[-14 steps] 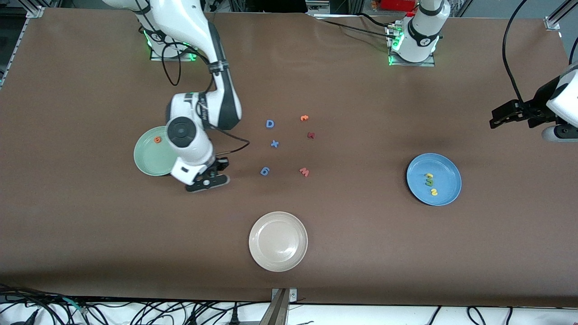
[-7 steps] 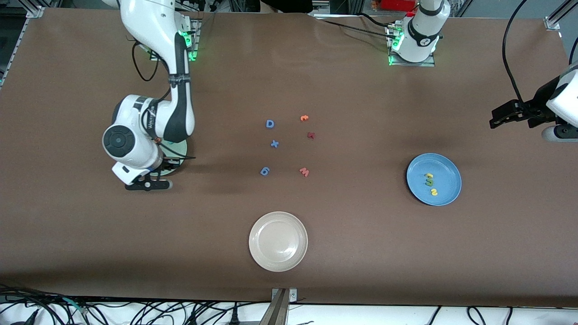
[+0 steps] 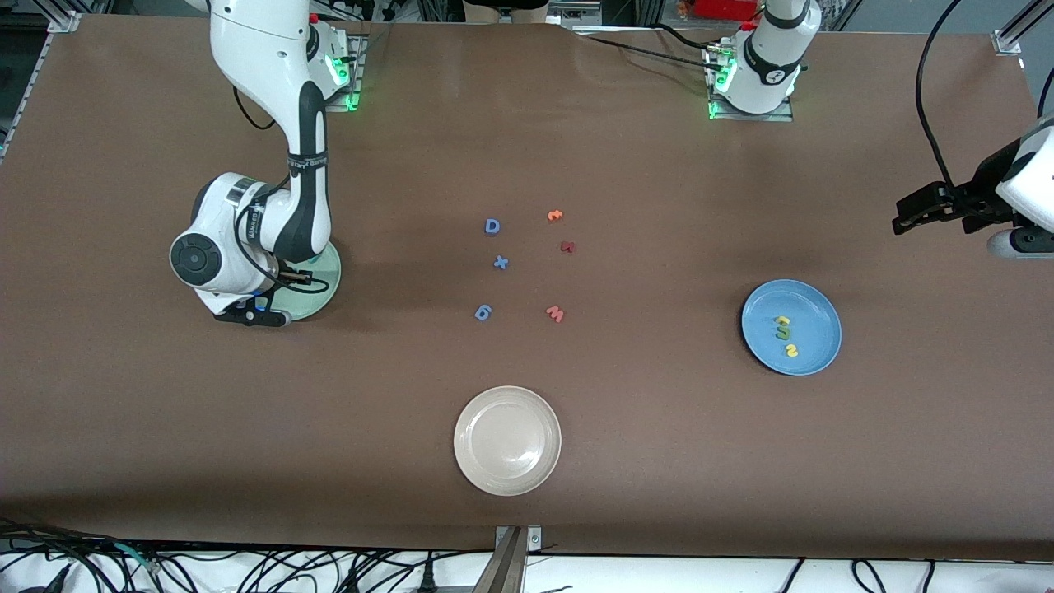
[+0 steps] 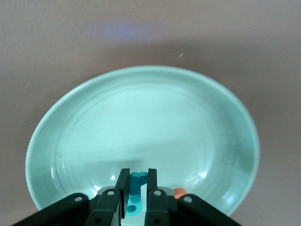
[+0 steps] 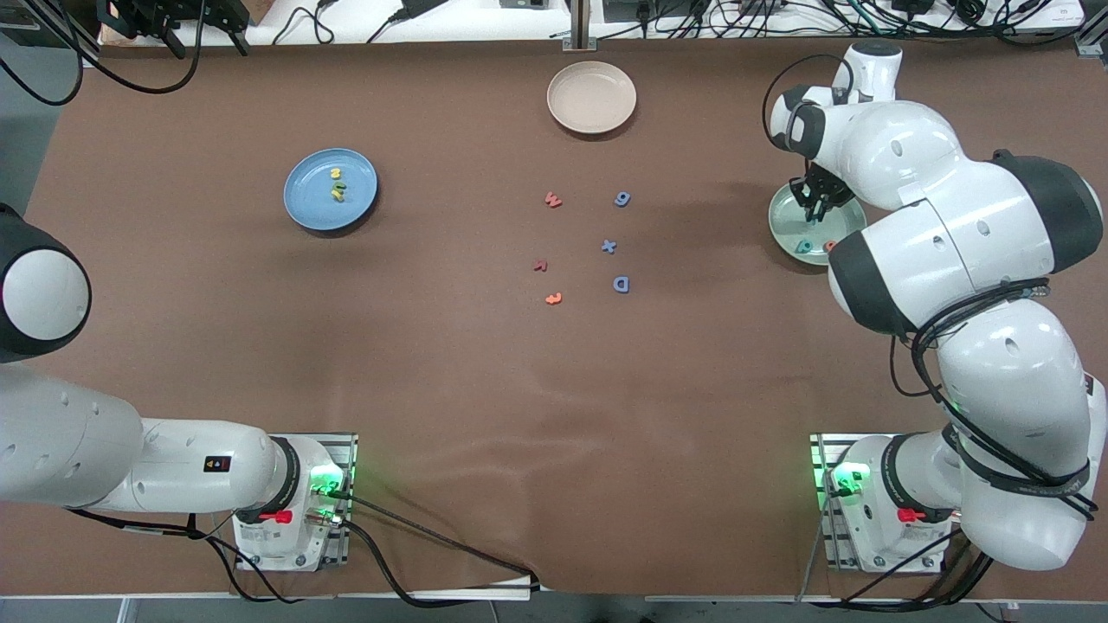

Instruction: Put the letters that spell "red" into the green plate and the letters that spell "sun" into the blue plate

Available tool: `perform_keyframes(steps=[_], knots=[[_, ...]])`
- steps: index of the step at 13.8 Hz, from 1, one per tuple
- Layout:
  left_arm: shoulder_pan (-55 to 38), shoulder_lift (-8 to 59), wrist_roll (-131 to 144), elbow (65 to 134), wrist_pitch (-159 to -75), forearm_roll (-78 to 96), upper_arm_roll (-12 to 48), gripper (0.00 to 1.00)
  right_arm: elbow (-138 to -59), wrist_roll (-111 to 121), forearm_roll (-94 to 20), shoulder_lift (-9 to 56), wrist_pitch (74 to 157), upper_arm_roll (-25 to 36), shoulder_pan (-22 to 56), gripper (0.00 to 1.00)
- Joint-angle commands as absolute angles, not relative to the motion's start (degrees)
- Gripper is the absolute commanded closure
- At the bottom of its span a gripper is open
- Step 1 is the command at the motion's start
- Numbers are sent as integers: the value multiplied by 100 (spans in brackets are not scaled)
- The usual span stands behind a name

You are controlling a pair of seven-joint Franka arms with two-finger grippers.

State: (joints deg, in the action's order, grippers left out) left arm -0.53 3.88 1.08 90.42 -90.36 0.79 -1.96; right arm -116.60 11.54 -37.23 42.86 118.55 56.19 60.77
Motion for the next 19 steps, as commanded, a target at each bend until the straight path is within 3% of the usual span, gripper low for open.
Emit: perform_keyframes(steps=[1, 8, 9, 10, 11, 12, 14, 19], knots=[[-35, 369, -18, 8947, -8912, 237, -193, 0, -11725, 1134, -3894, 4394, 11988, 5563, 6135, 100], [-26, 369, -18, 8947, -8912, 237, -193, 0, -11716, 1204, -3885, 4597, 12094, 5563, 6012, 100], [-26, 369, -18, 8947, -8912, 237, -193, 0, -11716, 1204, -3885, 4597, 12094, 5563, 6012, 72], [-26, 369, -18, 8947, -8912, 237, -193, 0, -11698, 1195, -3885, 4588, 12085, 5563, 6012, 37], [-26, 369, -18, 8947, -8912, 237, -193, 0, -11690, 1169, -3885, 4579, 12076, 5572, 6020, 13], [-35, 369, -18, 8947, -8912, 237, -193, 0, -11655, 1152, -3893, 4536, 12059, 5598, 6029, 2], [-26, 369, -18, 8947, -8912, 237, -193, 0, -11401, 1151, -3894, 4474, 11884, 5878, 6064, 1], [-26, 369, -18, 8947, -8912, 237, -193, 0, -10127, 1160, -3894, 4465, 10146, 6784, 6021, 1]])
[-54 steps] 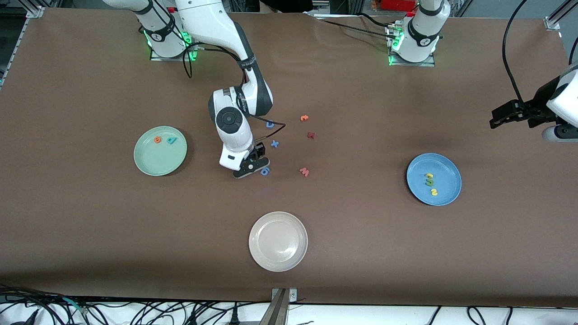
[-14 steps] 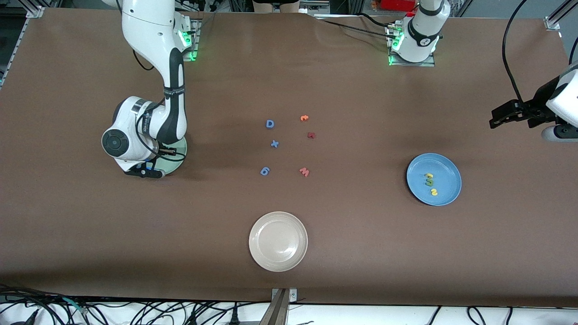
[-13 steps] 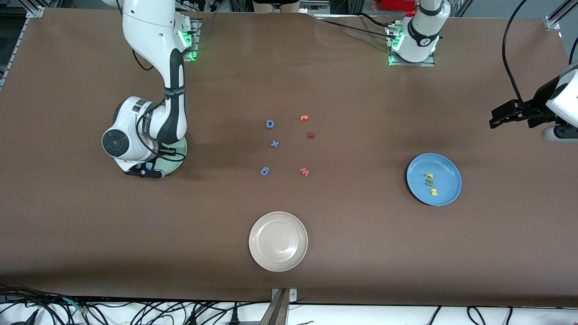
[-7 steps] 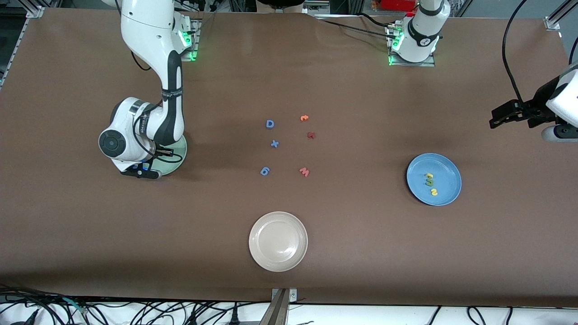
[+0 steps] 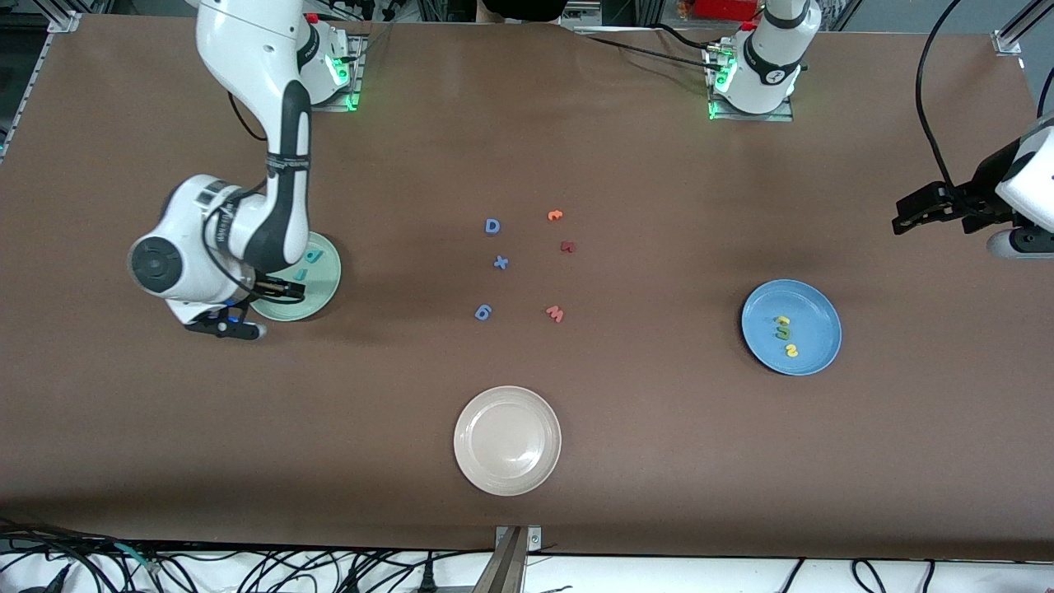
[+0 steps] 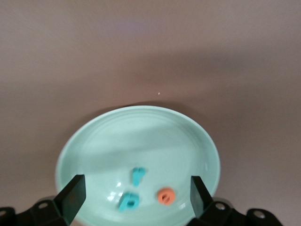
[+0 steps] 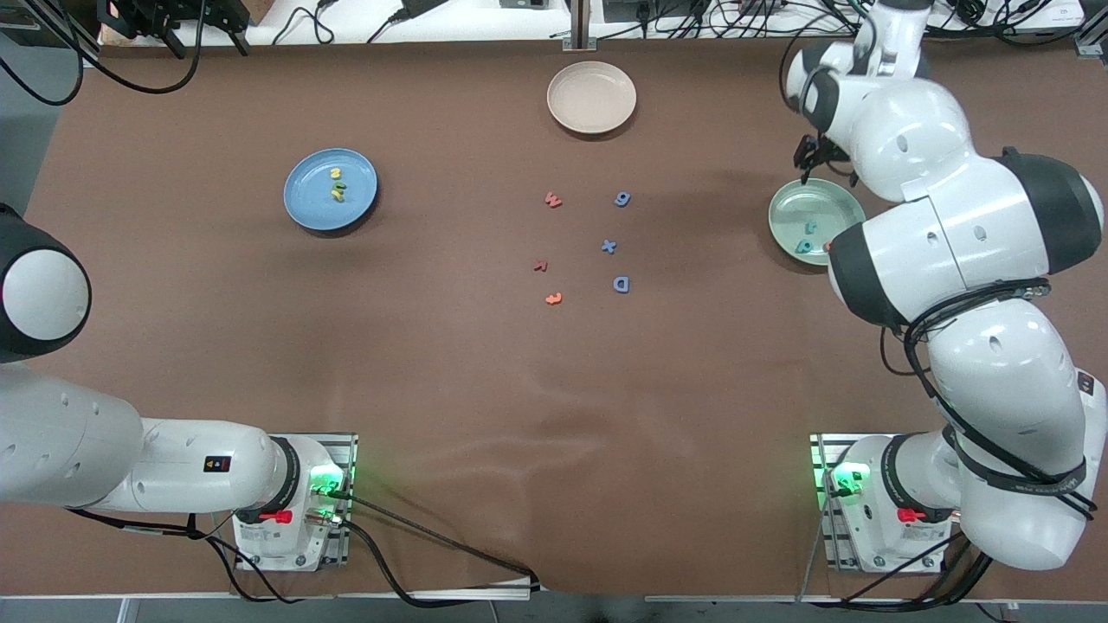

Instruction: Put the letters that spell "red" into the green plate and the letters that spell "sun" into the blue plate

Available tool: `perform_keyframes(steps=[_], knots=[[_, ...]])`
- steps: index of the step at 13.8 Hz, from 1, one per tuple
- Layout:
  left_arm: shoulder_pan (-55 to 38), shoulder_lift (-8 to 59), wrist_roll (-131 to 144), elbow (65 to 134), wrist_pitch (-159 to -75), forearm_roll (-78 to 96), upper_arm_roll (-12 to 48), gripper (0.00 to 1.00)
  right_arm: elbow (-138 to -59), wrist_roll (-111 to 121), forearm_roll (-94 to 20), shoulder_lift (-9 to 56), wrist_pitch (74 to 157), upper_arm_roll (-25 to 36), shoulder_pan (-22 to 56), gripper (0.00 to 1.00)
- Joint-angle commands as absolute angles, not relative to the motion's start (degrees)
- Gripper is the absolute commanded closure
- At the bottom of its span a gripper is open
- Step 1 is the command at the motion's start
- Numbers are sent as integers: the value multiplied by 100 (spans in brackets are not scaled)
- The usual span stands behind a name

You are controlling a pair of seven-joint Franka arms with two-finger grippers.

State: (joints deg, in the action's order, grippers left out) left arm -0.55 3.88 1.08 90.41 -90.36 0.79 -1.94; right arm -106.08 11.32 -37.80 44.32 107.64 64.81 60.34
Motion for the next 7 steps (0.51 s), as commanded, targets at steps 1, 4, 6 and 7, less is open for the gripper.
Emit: perform_keyframes(steps=[1, 4, 6, 7], knots=[[-26, 369, -18, 8947, -8912, 237, -193, 0, -9951, 1160, -3894, 4465, 9916, 6924, 6021, 1], [-26, 369, -18, 8947, -8912, 237, -193, 0, -9406, 1178, -3902, 4465, 9082, 7250, 5924, 1], [-35, 369, -18, 8947, -8912, 237, -193, 0, -9107, 1186, -3902, 4465, 8616, 7321, 5723, 1], [-35, 369, -18, 8947, -8912, 237, -193, 0, -8914, 1195, -3911, 4465, 8387, 7339, 5574, 1]])
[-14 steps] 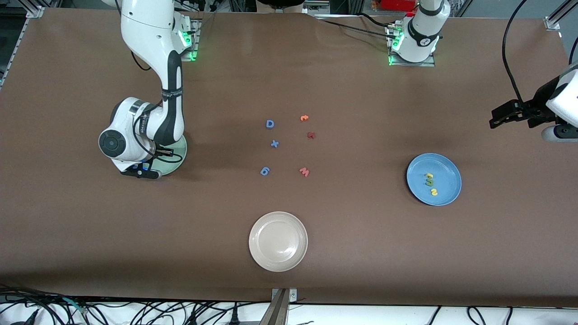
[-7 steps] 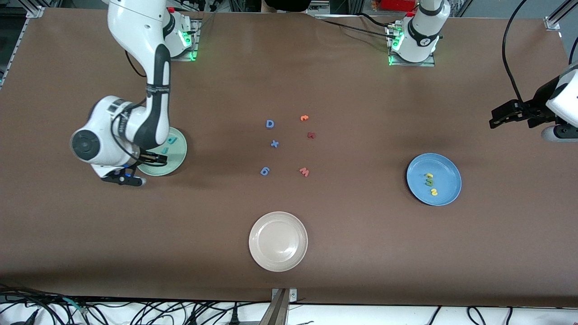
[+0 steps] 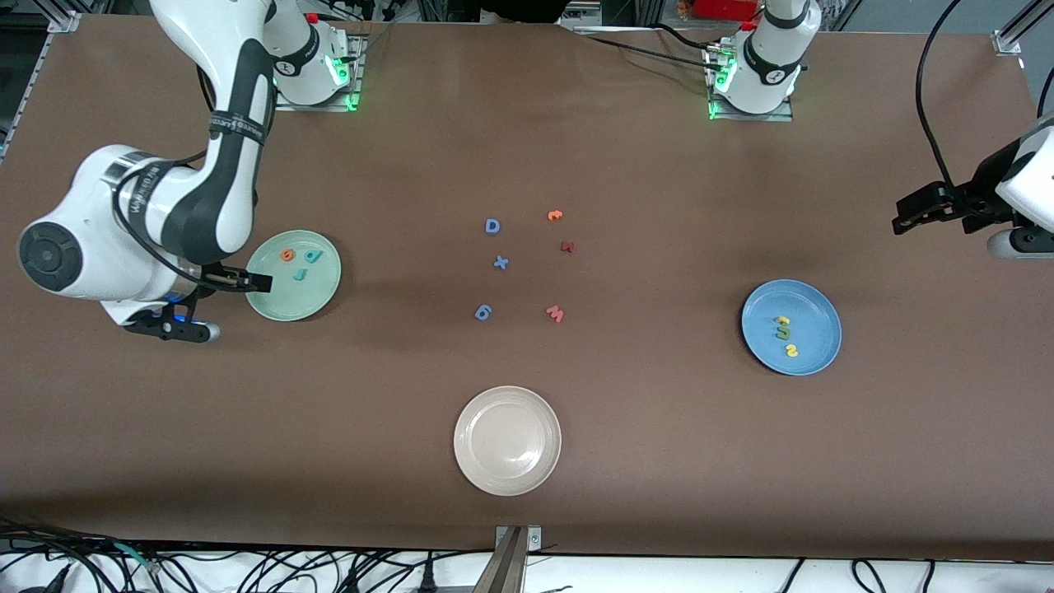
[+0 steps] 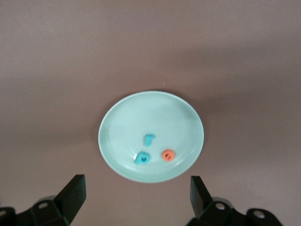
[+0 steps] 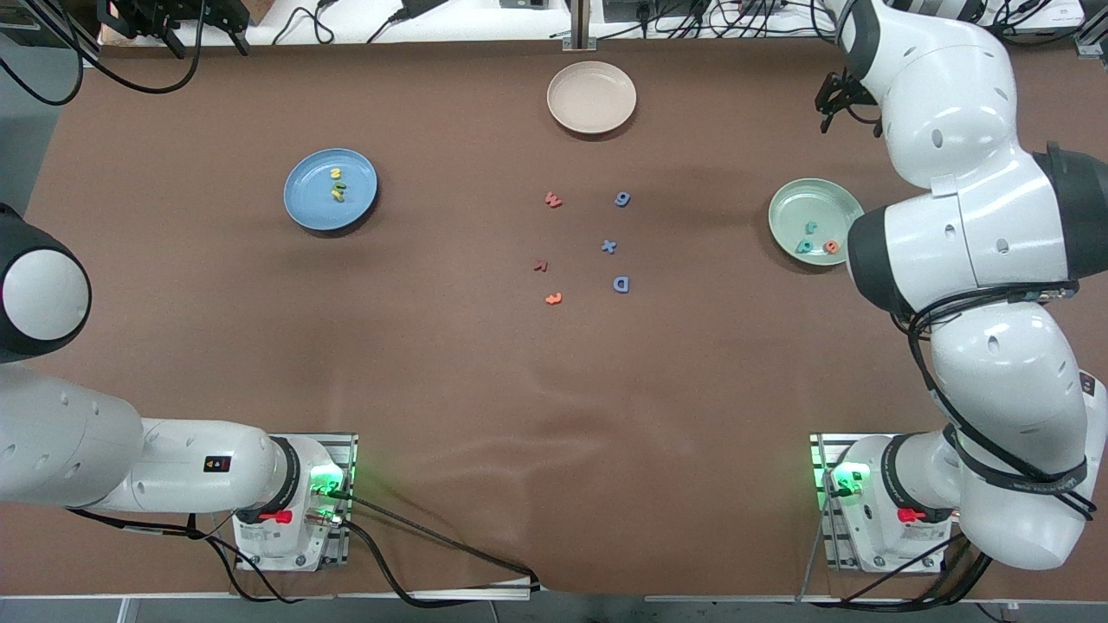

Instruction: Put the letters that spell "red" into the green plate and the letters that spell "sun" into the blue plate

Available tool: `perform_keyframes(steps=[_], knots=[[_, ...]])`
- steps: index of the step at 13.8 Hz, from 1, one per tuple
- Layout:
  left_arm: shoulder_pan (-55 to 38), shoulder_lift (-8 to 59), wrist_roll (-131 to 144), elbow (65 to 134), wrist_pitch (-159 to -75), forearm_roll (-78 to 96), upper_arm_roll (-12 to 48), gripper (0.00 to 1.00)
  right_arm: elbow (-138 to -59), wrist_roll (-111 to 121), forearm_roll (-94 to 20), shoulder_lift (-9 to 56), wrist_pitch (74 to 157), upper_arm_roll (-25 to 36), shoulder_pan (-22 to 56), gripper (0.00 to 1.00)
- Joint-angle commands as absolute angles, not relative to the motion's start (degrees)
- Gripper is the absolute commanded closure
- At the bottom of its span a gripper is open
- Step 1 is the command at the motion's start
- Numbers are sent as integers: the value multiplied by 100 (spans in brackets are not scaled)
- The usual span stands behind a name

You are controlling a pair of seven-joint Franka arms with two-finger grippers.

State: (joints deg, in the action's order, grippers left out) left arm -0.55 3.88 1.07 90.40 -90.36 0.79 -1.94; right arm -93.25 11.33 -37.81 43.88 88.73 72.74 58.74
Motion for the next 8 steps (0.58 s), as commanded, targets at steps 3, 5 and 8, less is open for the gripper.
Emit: perform_keyframes(steps=[3, 5, 8], knots=[[-35, 369, -9, 8947, -8912, 237, -193, 0, -8499, 1204, -4375, 4465, 7885, 7304, 5055, 1], [-35, 369, -18, 8947, -8912, 237, -193, 0, -8473, 1213, -4517, 4456, 7884, 7278, 4818, 1], [-35, 369, -17, 8947, -8912, 237, -185, 0, -7422, 1161, -4447, 4412, 7377, 6622, 3845, 1]])
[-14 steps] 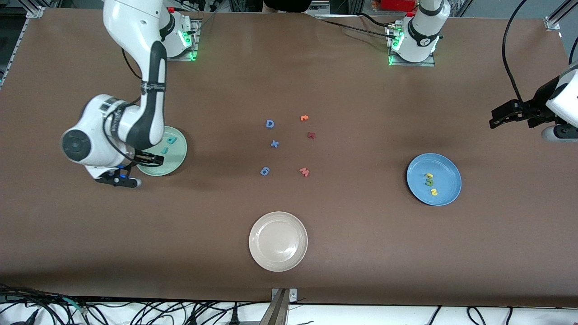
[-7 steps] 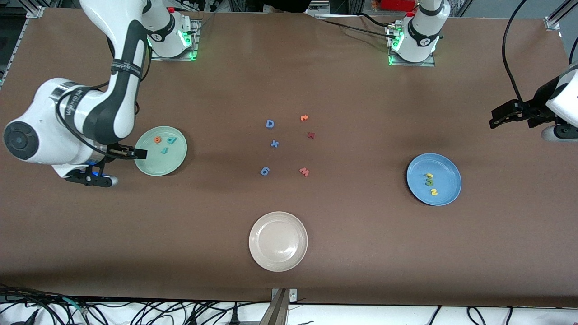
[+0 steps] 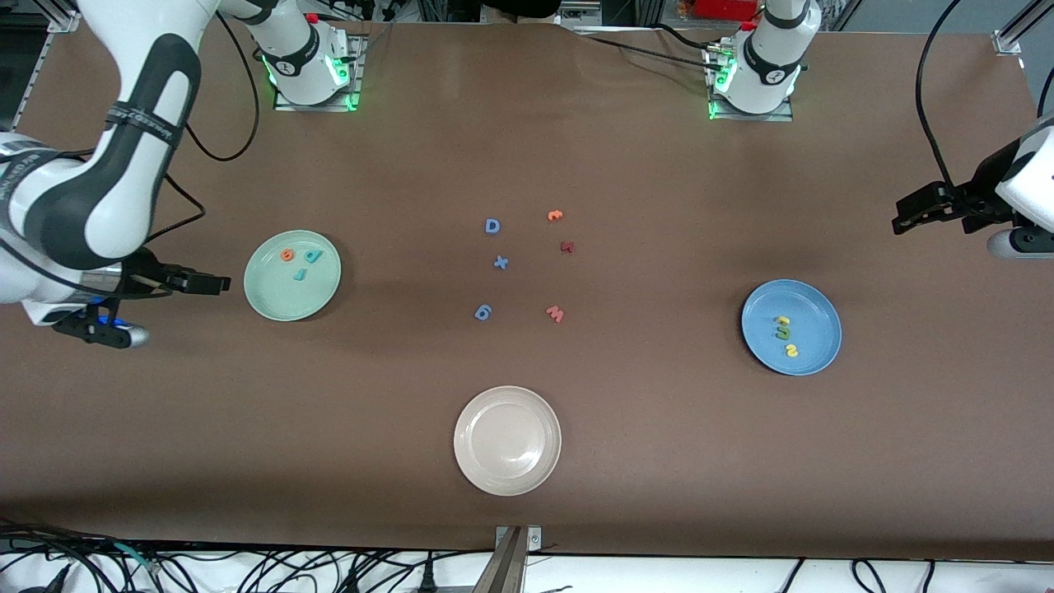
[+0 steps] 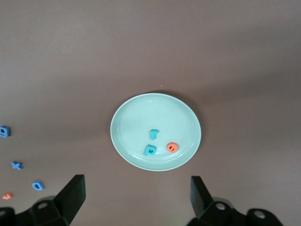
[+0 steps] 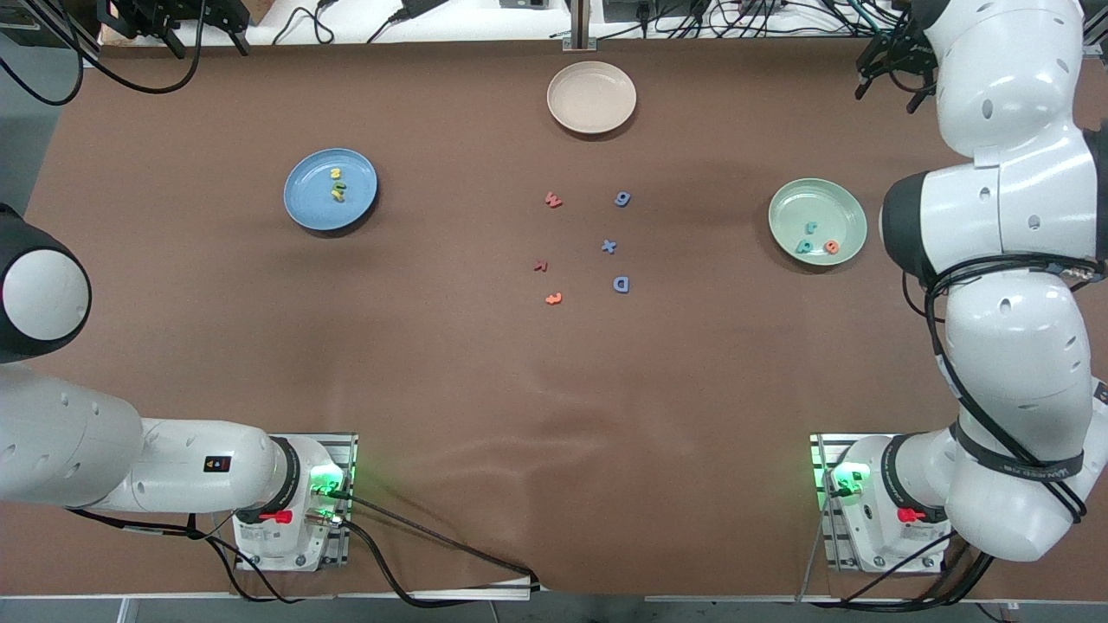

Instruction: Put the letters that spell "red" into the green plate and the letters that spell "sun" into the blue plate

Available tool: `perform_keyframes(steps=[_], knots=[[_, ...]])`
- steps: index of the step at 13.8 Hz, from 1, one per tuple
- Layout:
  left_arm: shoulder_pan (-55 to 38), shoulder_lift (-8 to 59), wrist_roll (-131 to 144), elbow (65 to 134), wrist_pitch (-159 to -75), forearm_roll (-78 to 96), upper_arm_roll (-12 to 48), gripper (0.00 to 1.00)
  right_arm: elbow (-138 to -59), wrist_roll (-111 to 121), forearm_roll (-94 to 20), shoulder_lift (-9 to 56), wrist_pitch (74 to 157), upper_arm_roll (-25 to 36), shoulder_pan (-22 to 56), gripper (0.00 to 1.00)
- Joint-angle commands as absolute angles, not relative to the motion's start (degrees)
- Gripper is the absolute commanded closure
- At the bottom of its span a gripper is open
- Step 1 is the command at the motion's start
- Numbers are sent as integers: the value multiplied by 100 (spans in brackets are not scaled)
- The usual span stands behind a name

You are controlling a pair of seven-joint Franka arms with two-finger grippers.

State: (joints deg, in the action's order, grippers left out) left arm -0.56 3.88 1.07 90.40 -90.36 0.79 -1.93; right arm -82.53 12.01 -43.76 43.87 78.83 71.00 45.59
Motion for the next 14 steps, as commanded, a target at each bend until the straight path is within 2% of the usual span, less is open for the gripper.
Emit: perform_keyframes(steps=[1, 4, 7, 9, 12, 14], knots=[[-35, 369, -9, 8947, -8912, 237, -185, 0, -6983, 1134, -4343, 4412, 7217, 6305, 3484, 1], [-35, 369, -18, 8947, -8912, 237, -185, 0, -6330, 1134, -3912, 4299, 6909, 5855, 2937, 1], [-35, 378, -9, 8947, -8912, 237, -185, 0, -6118, 1116, -3238, 3930, 6890, 4926, 2358, 1], [-35, 378, -9, 8947, -8912, 237, -176, 0, -6056, 1029, -2456, 3535, 6917, 3882, 1744, 1], [-35, 378, -9, 8947, -8912, 237, -176, 0, -6056, 590, -990, 2972, 7013, 1835, 724, 1], [-35, 369, -9, 8947, -8912, 237, -176, 0, -6064, 344, -293, 2717, 7119, 997, 362, 2]])
